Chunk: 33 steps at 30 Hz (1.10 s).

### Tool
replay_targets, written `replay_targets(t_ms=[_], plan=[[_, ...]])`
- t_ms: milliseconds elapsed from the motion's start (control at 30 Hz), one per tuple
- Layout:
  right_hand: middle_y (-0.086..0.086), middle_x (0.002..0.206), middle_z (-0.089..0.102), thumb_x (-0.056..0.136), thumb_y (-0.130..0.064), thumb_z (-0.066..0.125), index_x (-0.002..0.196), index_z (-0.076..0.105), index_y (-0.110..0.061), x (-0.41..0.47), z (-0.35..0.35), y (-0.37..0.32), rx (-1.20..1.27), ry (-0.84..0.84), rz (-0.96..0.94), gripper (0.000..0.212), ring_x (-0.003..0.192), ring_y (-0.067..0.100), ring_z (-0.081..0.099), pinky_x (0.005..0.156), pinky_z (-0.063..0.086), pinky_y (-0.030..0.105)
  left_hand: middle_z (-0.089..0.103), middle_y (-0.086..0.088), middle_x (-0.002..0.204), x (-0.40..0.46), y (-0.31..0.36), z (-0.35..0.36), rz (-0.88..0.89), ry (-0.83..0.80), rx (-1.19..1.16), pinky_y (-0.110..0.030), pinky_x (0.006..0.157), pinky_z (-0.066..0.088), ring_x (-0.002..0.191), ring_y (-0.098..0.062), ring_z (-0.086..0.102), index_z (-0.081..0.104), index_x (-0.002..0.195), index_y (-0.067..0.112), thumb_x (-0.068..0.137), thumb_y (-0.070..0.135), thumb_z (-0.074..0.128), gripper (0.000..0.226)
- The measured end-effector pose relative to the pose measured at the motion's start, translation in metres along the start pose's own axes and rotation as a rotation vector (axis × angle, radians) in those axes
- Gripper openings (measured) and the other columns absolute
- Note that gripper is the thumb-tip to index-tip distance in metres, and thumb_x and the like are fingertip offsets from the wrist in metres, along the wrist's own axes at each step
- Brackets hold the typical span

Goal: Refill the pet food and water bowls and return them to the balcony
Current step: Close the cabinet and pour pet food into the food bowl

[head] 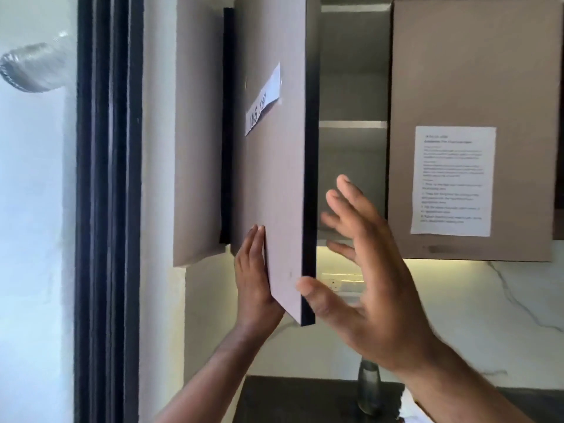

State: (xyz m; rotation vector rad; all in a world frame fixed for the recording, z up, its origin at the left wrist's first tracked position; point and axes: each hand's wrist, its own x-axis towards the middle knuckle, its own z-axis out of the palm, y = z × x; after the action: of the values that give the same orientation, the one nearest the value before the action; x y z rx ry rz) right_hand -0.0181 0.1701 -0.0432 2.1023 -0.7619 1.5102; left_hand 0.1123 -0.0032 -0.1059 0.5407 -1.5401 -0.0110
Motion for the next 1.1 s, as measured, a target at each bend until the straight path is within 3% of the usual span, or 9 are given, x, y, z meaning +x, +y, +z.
replay_targets(t_ms=[133, 200, 333, 433, 567, 700, 867, 1100], plan=[[0.001, 0.170, 0.024, 0.092, -0.029, 0.075, 0.152, 0.046, -0.015, -0.006, -0.006, 0.021, -0.379, 0.019, -0.010, 0.068, 0.150, 0.014, 0.037, 0.114, 0.044, 0.026, 0.022, -0.008, 0.167, 0.000, 0.007, 0.030, -0.001, -0.002, 0.092, -0.052, 0.119, 0.029, 0.151, -0.028, 0.025, 0.022, 0.160, 0.015, 0.091, 0.078, 0.035, 0.095], [0.004, 0.167, 0.031, 0.089, -0.020, 0.079, 0.142, 0.059, -0.011, -0.012, -0.009, 0.041, -0.548, 0.011, 0.015, 0.057, 0.149, 0.017, 0.038, 0.116, 0.036, 0.020, 0.021, -0.009, 0.167, 0.001, 0.007, 0.047, -0.007, -0.013, 0.135, -0.056, 0.116, 0.031, 0.149, -0.032, 0.025, 0.019, 0.161, 0.019, 0.091, 0.070, 0.045, 0.091], [0.003, 0.164, 0.037, 0.096, -0.033, 0.067, 0.136, 0.064, -0.012, -0.027, -0.018, 0.092, -0.885, -0.042, -0.008, 0.045, 0.154, 0.029, 0.028, 0.116, 0.041, 0.039, 0.014, -0.005, 0.168, 0.005, 0.001, 0.081, -0.006, -0.086, 0.205, -0.058, 0.116, 0.031, 0.149, -0.031, 0.021, 0.015, 0.161, 0.029, 0.070, 0.053, 0.079, 0.115], [0.002, 0.164, 0.039, 0.098, -0.045, 0.060, 0.144, 0.057, -0.015, -0.041, -0.026, 0.140, -1.065, -0.095, 0.036, 0.055, 0.157, 0.033, 0.019, 0.115, 0.040, 0.051, 0.006, 0.005, 0.170, 0.011, -0.011, 0.100, -0.009, -0.211, 0.238, -0.054, 0.118, 0.027, 0.153, -0.025, 0.012, 0.009, 0.160, 0.042, 0.064, 0.055, 0.088, 0.124], [-0.004, 0.167, 0.033, 0.095, -0.053, 0.061, 0.152, 0.048, -0.023, -0.051, -0.033, 0.203, -1.102, -0.133, 0.180, 0.066, 0.158, 0.034, 0.014, 0.112, 0.040, 0.054, 0.009, 0.006, 0.170, 0.020, -0.027, 0.119, 0.080, -0.261, 0.290, -0.051, 0.119, 0.026, 0.154, -0.024, 0.015, 0.009, 0.160, 0.045, 0.072, 0.073, 0.071, 0.111], [-0.008, 0.169, 0.028, 0.095, -0.055, 0.061, 0.153, 0.044, -0.026, -0.052, -0.032, 0.260, -1.059, -0.158, 0.214, 0.067, 0.158, 0.032, 0.013, 0.114, 0.038, 0.055, 0.014, 0.002, 0.170, 0.037, -0.040, 0.138, 0.118, -0.218, 0.313, -0.056, 0.117, 0.029, 0.153, -0.026, 0.019, 0.013, 0.160, 0.042, 0.081, 0.082, 0.045, 0.094], [-0.012, 0.169, 0.026, 0.097, -0.054, 0.054, 0.154, 0.042, -0.028, -0.051, -0.024, 0.310, -0.992, -0.151, 0.236, 0.064, 0.158, 0.030, 0.016, 0.117, 0.035, 0.053, 0.013, 0.001, 0.170, 0.053, -0.056, 0.162, 0.098, -0.215, 0.371, -0.058, 0.116, 0.027, 0.153, -0.027, 0.019, 0.013, 0.161, 0.041, 0.083, 0.079, 0.044, 0.091], [-0.010, 0.169, 0.026, 0.095, -0.041, 0.064, 0.156, 0.042, -0.025, -0.049, -0.004, 0.353, -0.872, -0.112, 0.305, 0.067, 0.157, 0.033, 0.019, 0.116, 0.038, 0.053, 0.014, 0.002, 0.170, 0.057, -0.074, 0.194, 0.068, -0.215, 0.397, -0.059, 0.115, 0.029, 0.152, -0.027, 0.020, 0.015, 0.160, 0.042, 0.084, 0.073, 0.050, 0.089]])
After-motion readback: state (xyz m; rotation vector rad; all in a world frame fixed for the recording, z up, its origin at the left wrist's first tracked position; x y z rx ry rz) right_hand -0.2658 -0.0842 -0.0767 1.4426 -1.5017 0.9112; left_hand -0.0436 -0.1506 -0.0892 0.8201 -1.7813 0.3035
